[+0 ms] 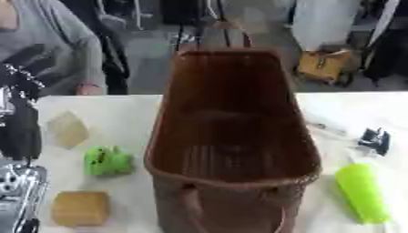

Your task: Pick up objects on the table and place them in the box.

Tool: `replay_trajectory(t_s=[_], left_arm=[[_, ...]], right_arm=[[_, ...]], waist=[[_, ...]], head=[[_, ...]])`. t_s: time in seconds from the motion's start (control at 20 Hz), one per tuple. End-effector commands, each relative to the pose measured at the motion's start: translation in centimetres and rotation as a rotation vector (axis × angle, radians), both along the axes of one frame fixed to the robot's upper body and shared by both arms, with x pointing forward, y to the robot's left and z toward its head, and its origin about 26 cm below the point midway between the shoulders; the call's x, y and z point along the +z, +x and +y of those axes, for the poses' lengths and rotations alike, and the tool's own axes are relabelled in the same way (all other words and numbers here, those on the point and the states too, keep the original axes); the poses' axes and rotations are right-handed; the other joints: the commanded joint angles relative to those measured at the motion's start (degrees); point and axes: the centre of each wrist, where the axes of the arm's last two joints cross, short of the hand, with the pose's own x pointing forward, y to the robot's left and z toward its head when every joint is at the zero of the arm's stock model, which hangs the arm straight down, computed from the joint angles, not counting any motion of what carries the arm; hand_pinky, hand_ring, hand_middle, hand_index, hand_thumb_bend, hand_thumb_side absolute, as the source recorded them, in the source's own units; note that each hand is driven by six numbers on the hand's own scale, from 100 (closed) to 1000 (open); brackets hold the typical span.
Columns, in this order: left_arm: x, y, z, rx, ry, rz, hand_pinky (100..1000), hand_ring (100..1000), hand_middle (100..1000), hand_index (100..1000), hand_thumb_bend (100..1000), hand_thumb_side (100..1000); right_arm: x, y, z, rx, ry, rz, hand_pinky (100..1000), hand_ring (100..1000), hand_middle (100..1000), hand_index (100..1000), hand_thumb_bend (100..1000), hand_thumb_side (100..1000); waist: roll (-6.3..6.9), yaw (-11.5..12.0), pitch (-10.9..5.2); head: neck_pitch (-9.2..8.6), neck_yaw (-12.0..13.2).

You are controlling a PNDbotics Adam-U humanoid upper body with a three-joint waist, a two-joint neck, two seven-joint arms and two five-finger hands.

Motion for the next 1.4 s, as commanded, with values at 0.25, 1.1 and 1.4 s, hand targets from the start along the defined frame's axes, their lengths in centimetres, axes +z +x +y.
replay_trajectory(t_s=[0.25,1.1,1.4], left_arm=[[0.25,-0.02,0.04,0.019,0.009,-0.009,731,775,786,801,534,1000],[-0.09,-0.05,-0.11,0.013,0.007,0.001,731,773,783,796,519,1000],[-0.07,-0.09,-0.08,0.018,0.011,0.000,731,774,783,796,519,1000]], right_arm=[[0.51,-0.27,0.09,0.008,-0.005,-0.016,515,655,701,757,100,769],[0.55,-0.35,0.13,0.003,-0.009,-0.012,515,654,695,777,100,764],[0.58,-0.36,0.09,-0.001,-0.011,-0.012,515,654,694,777,100,762]], waist=[[-0.03,-0.11,-0.79],[0.14,-0.45,-0.49],[0.17,-0.49,-0.50]], head=[[3.60,-0.52],[3.78,-6.87],[3.65,-6.93]])
